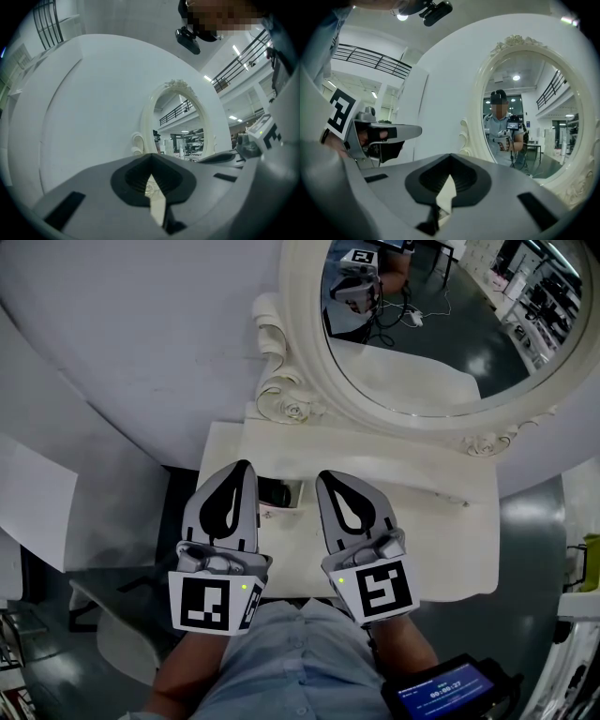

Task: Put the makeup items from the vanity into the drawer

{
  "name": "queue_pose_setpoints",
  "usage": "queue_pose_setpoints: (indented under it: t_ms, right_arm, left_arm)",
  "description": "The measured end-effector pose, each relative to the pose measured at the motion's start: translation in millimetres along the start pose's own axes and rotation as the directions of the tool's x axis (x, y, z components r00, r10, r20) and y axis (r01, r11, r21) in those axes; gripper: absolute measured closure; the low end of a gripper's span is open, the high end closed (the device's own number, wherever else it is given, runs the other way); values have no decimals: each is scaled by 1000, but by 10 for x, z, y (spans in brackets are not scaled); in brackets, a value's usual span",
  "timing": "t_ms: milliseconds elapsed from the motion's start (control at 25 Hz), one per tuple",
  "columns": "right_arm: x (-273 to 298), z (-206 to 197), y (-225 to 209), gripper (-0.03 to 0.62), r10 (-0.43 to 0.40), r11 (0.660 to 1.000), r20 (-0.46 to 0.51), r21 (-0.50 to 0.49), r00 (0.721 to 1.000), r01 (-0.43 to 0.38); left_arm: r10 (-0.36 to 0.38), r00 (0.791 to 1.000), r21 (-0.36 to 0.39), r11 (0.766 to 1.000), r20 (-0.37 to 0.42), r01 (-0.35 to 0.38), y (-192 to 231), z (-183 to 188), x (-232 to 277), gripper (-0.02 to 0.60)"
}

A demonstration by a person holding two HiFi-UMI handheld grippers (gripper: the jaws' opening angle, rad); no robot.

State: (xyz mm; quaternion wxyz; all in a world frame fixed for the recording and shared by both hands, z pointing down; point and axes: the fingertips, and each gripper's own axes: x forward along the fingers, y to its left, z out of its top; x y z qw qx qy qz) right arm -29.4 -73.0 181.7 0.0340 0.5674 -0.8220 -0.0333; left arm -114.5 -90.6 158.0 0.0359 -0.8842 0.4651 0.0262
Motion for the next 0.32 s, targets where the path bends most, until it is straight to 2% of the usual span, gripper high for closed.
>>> queue_pose_setpoints:
  t_ms: [320]
  right_arm:
    - [13, -4, -31, 592, -5, 1000, 1, 0, 1000, 5]
  left_arm:
    - [2, 1000, -2, 1000, 0, -2, 20, -7, 23, 581]
